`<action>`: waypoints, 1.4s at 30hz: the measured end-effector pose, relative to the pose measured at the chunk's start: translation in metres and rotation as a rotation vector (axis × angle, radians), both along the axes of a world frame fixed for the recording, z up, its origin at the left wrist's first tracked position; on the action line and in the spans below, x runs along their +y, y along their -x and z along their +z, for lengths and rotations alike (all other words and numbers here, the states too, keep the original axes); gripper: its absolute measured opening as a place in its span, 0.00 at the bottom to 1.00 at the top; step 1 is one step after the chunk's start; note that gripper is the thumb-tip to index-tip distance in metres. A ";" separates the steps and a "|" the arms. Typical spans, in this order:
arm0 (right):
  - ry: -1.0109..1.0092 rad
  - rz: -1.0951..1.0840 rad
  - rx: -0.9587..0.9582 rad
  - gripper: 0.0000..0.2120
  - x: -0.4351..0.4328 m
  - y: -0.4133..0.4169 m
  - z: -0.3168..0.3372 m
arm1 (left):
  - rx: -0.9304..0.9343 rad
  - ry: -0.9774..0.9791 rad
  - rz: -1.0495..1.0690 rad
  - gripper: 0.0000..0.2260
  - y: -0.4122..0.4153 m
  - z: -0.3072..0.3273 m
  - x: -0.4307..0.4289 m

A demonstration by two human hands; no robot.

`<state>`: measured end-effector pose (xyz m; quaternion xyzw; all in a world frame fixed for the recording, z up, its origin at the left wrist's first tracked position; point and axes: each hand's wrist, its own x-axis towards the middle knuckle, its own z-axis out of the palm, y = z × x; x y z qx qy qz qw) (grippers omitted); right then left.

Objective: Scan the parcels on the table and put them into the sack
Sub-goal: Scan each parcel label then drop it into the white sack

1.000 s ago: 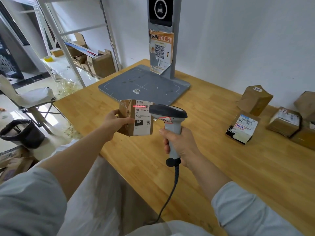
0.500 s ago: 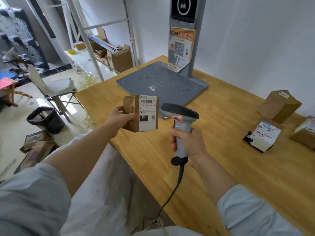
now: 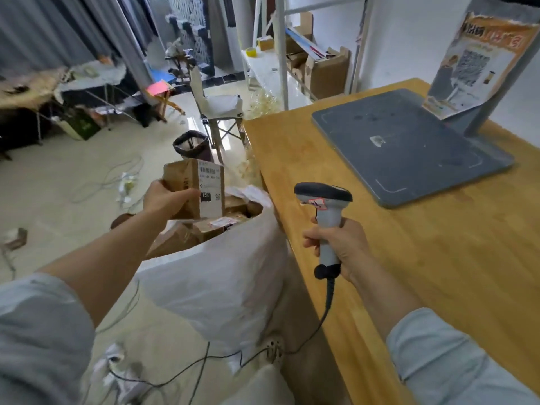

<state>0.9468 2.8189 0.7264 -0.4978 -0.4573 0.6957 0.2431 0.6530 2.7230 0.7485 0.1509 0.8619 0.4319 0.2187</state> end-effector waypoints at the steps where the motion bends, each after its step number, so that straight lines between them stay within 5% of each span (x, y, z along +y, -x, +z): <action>1: -0.008 0.020 -0.025 0.10 0.003 0.008 -0.003 | 0.008 0.042 0.006 0.23 0.010 -0.005 -0.003; 10: -0.273 0.271 -0.483 0.09 0.083 0.139 -0.024 | -0.033 0.335 -0.215 0.16 0.082 -0.064 0.028; 13: -0.394 0.473 -0.653 0.14 0.110 0.196 -0.030 | -0.088 0.349 -0.287 0.25 0.104 -0.092 0.048; 18: -0.541 0.694 -0.860 0.29 0.134 0.277 -0.065 | -0.309 0.392 -0.386 0.25 0.134 -0.129 0.075; 23: -0.623 0.851 -1.039 0.60 0.144 0.330 -0.115 | -0.420 0.511 -0.508 0.14 0.152 -0.154 0.096; 26: -0.644 0.951 -1.185 0.68 0.143 0.343 -0.137 | -0.465 0.525 -0.560 0.13 0.161 -0.166 0.100; 31: -0.820 1.008 -1.325 0.55 0.154 0.357 -0.154 | -0.224 0.508 -0.274 0.11 0.202 -0.187 0.088; 35: -0.830 1.039 -1.362 0.48 0.158 0.366 -0.160 | -0.048 0.835 -0.151 0.13 0.249 -0.216 0.060; 38: -0.823 0.998 -1.324 0.40 0.162 0.375 -0.163 | -0.100 1.042 -0.053 0.17 0.273 -0.234 0.043; 42: -0.835 0.957 -1.292 0.32 0.167 0.391 -0.153 | -0.296 0.993 0.124 0.22 0.302 -0.270 0.019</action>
